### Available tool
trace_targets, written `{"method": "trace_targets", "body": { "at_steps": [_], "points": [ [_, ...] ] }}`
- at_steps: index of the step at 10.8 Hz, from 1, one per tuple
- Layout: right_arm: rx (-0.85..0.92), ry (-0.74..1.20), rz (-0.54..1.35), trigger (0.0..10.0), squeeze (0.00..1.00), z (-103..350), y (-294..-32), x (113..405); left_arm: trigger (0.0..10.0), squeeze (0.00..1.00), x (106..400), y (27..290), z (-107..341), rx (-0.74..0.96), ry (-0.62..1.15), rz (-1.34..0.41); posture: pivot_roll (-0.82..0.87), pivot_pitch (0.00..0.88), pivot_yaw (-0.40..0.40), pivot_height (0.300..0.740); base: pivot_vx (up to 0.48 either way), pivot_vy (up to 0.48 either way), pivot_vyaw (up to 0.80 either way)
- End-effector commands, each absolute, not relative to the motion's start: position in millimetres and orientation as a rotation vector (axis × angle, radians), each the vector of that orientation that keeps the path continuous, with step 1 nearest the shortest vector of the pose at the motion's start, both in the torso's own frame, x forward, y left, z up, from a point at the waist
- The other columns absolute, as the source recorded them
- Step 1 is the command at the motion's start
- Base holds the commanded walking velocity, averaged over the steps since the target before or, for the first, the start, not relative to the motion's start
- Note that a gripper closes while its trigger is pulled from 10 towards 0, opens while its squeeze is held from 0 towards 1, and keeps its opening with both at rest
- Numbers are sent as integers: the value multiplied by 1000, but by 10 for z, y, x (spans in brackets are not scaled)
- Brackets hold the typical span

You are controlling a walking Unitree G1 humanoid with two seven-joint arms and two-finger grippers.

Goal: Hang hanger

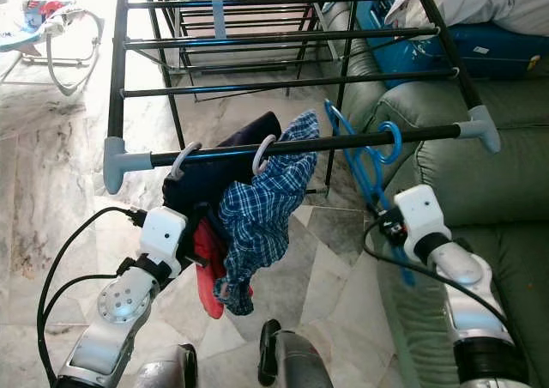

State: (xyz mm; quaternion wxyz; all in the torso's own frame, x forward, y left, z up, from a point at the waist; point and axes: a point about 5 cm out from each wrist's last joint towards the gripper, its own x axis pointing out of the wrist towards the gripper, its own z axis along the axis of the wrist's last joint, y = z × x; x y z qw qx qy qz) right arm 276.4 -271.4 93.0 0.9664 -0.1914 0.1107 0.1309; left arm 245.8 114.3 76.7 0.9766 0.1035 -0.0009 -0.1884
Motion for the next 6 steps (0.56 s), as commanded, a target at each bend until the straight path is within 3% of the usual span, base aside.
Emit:
{"method": "trace_targets", "body": {
  "at_steps": [1, 6],
  "points": [
    [-378, 231, 258, 0, 0, 912, -2762, 2747, 10000, 0, 2440, 1135, 759, 213, 2, -382, -49, 206, -48, 740, 0, 0, 0],
    [-347, 237, 274, 0, 0, 856, -2748, 2711, 10000, 0, 2458, 1126, 772, 219, -3, -389, -49, 206, -44, 740, 0, 0, 0]
  ]
}}
